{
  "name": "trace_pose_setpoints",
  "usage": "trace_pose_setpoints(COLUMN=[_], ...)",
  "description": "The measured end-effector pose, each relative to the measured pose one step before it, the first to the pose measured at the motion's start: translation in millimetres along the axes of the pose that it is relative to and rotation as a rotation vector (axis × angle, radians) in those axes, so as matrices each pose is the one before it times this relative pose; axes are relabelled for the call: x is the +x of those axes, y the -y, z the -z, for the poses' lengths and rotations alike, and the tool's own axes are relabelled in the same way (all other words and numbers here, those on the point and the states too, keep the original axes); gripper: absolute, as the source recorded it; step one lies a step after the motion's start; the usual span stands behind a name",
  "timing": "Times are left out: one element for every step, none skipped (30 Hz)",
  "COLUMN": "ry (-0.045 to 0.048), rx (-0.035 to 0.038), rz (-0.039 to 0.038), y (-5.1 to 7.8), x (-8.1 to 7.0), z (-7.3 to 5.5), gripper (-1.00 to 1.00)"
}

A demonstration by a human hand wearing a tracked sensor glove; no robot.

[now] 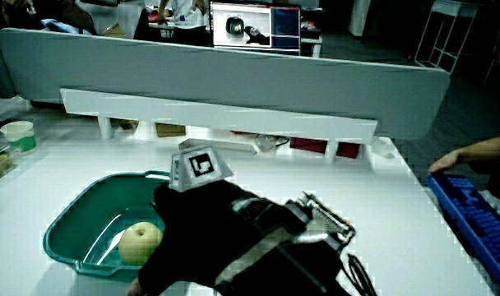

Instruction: Pick pear from plate

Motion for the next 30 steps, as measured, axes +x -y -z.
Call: trace_pose_setpoints(ry=[-0.00322,0.00576,-0.01971,-0.00055,-0.00228,0.01246,-0.01238,-0.00562,-0.00924,0.0026,-0.00478,-0.01638,-0.00529,0.01152,-0.01653,-0.01552,-0.02501,-0.00435,-0.01617,-0.00232,-0.01305,-0.00536,-0.00271,-0.00678,-0.00587,-0.00691,0.00102,-0.00033,0.00031,-0.00443], rx=[-0.01458,0.01948,-0.02943,0.00747,-0.00219,0.04142,-0.03352,-0.00839,-0.02341,0.01964,-0.01331,-0.04263,0.00409,0.02749,-0.01557,-0.04039,-0.03501,0.00418,-0.01379,0.00284,-0.01043,-0.00126,0.0044,-0.00864,-0.00617,-0.0048,0.01014,-0.01105,-0.00584,-0.01311], rz=[-0.00652,0.01237,-0.02282,0.01709,-0.01765,-0.00251,0.02123,-0.03301,0.03602,0.00246,0.01422,-0.00226,-0.02187,0.04275,-0.01177,-0.0294,-0.01123,-0.0003,-0.0235,0.01393,-0.017,-0.01164,0.01249,-0.00327,-0.00196,-0.01106,0.00296,0.00754,-0.00142,-0.00883], y=[-4.31,-4.47,-3.52,-4.82,-3.1,-2.76,-5.56,-2.56,-6.56,-4.31,-5.95,-5.86,-3.35,-6.63,-4.76,-4.29,-3.51,-3.17,-3.17,-5.57,-2.06,-3.53,-5.58,-3.84,-3.63,-4.0,-3.39,-4.1,-3.84,-2.84], x=[-0.43,0.56,-0.82,0.47,-1.23,-0.94,0.84,-1.7,2.07,0.1,0.84,-0.01,-1.24,1.85,-0.54,-1.26,-0.47,-0.4,-0.7,1.38,-1.28,-0.56,1.17,-0.22,-0.47,-0.57,-0.56,-0.14,-0.18,-0.92], z=[-0.61,-0.23,-1.69,-0.61,-2.21,-3.22,0.42,-3.03,1.27,-1.48,0.31,0.2,-2.72,0.05,-0.96,-1.01,-1.24,-1.55,-1.12,0.15,-1.42,-0.07,0.95,-0.02,-0.01,0.38,0.08,0.88,0.63,0.25], gripper=[0.0,0.0,0.0,0.0,0.0,0.0,0.0,0.0,0.0,0.0,0.0,0.0,0.0,0.0,0.0,0.0,0.0,0.0,0.0,0.0,0.0,0.0,0.0,0.0,0.0,0.0,0.0,0.0,0.0,0.0])
